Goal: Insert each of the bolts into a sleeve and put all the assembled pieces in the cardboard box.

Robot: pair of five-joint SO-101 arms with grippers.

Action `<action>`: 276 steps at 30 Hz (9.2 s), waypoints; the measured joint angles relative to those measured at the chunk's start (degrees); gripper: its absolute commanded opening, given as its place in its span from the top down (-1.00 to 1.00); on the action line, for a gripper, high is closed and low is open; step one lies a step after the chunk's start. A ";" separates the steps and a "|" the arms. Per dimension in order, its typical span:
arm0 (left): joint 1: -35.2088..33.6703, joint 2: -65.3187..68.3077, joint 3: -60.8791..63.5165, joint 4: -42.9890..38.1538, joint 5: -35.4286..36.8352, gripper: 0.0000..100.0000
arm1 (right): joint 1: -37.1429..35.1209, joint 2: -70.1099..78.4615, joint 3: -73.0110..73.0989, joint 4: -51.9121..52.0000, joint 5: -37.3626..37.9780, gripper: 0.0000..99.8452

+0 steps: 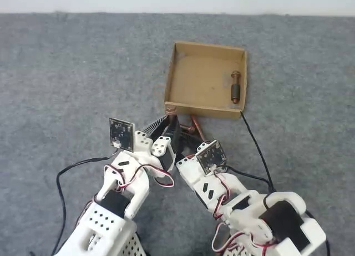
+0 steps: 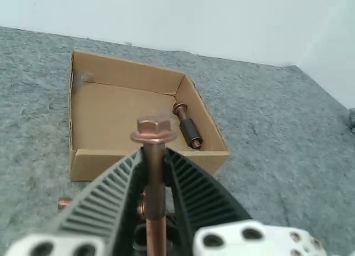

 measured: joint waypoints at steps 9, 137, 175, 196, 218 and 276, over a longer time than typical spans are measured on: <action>0.00 -0.18 0.00 0.53 0.00 0.98 | 0.62 0.00 0.00 -1.85 0.00 0.99; -0.88 21.98 -6.77 -16.00 -4.75 0.98 | 1.23 -0.09 0.00 -0.09 -4.75 0.99; -0.44 22.33 -0.62 -26.02 -9.41 0.98 | 1.58 -27.78 -4.40 50.81 -2.11 0.99; -7.74 22.33 -12.57 12.31 -9.23 0.98 | 15.03 -49.23 -7.30 85.27 4.84 0.98; -19.43 22.33 -15.82 32.09 -5.45 0.97 | 29.80 -56.88 -12.66 109.36 1.58 0.98; -19.52 22.33 -15.82 32.09 -5.45 0.97 | 32.26 -20.04 -28.57 109.80 0.35 0.85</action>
